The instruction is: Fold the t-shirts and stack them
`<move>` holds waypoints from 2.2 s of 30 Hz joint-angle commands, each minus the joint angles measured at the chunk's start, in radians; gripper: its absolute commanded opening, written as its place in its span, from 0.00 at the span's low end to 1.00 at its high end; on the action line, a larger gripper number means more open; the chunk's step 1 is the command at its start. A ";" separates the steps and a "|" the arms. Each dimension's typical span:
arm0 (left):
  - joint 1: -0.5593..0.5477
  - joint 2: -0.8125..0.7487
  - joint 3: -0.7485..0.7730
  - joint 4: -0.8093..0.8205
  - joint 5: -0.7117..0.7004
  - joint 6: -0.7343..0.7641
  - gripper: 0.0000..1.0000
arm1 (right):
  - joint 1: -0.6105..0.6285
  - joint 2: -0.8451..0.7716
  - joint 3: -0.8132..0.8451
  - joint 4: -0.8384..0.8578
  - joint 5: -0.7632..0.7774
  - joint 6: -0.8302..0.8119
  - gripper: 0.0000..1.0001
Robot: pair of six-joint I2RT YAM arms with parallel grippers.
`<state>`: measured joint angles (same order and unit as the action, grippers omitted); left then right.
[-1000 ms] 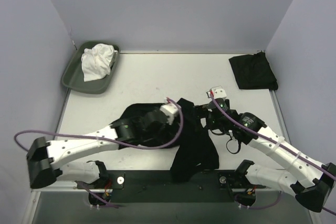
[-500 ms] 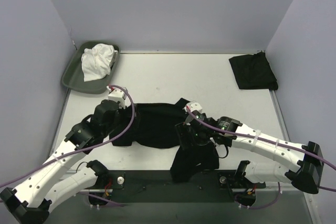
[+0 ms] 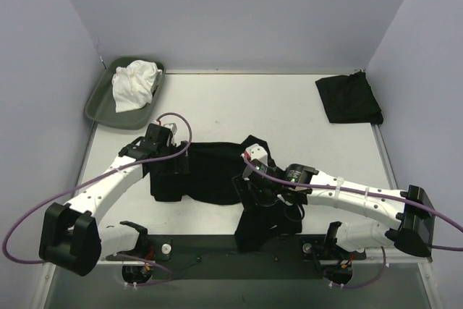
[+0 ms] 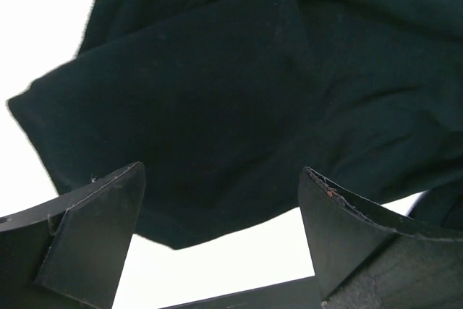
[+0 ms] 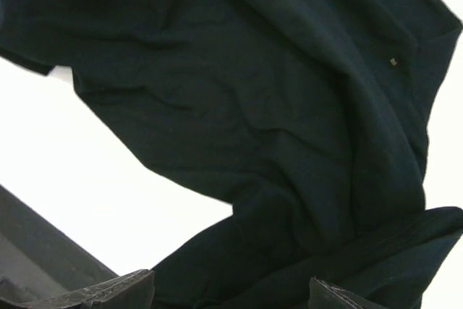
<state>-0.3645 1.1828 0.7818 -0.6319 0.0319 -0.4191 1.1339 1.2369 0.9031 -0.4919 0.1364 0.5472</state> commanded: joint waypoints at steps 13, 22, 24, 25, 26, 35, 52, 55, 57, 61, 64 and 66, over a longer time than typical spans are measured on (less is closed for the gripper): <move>0.061 0.262 0.163 0.136 0.063 -0.092 0.95 | -0.057 0.024 -0.159 0.044 0.034 0.115 0.67; 0.133 0.340 0.237 0.126 0.094 -0.089 0.95 | -0.051 -0.050 -0.266 0.027 0.037 0.244 0.25; 0.137 0.359 0.246 0.126 0.095 -0.089 0.95 | -0.048 -0.060 -0.271 0.009 0.046 0.276 0.00; 0.137 0.365 0.250 0.126 0.097 -0.087 0.95 | -0.048 -0.063 -0.273 -0.020 0.074 0.292 0.00; 0.137 0.377 0.257 0.127 0.099 -0.086 0.95 | -0.042 -0.071 -0.271 -0.040 0.092 0.302 0.00; 0.137 0.298 0.266 0.106 0.126 -0.066 0.94 | 0.061 -0.211 -0.126 -0.460 0.369 0.478 0.00; 0.137 0.061 0.264 0.078 0.161 -0.079 0.94 | -0.408 -0.237 0.287 -0.408 0.465 -0.053 0.00; 0.137 0.028 0.241 0.083 0.158 -0.080 0.94 | -0.519 -0.125 0.376 -0.350 0.385 -0.131 0.00; 0.139 0.009 0.229 0.081 0.155 -0.078 0.94 | -0.526 -0.029 0.480 -0.352 0.359 -0.141 0.00; 0.142 -0.021 0.217 0.078 0.157 -0.073 0.94 | -0.504 0.055 0.594 -0.341 0.218 -0.112 0.00; 0.144 -0.051 0.209 0.069 0.149 -0.060 0.94 | -0.385 0.050 0.568 -0.324 0.256 -0.076 0.00; 0.145 -0.072 0.206 0.060 0.142 -0.044 0.94 | -0.317 0.038 0.528 -0.336 0.275 -0.003 0.00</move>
<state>-0.2268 1.1645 0.9981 -0.5579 0.1799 -0.4896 0.6830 1.3167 1.4494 -0.8146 0.4107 0.4732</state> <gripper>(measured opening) 0.938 0.039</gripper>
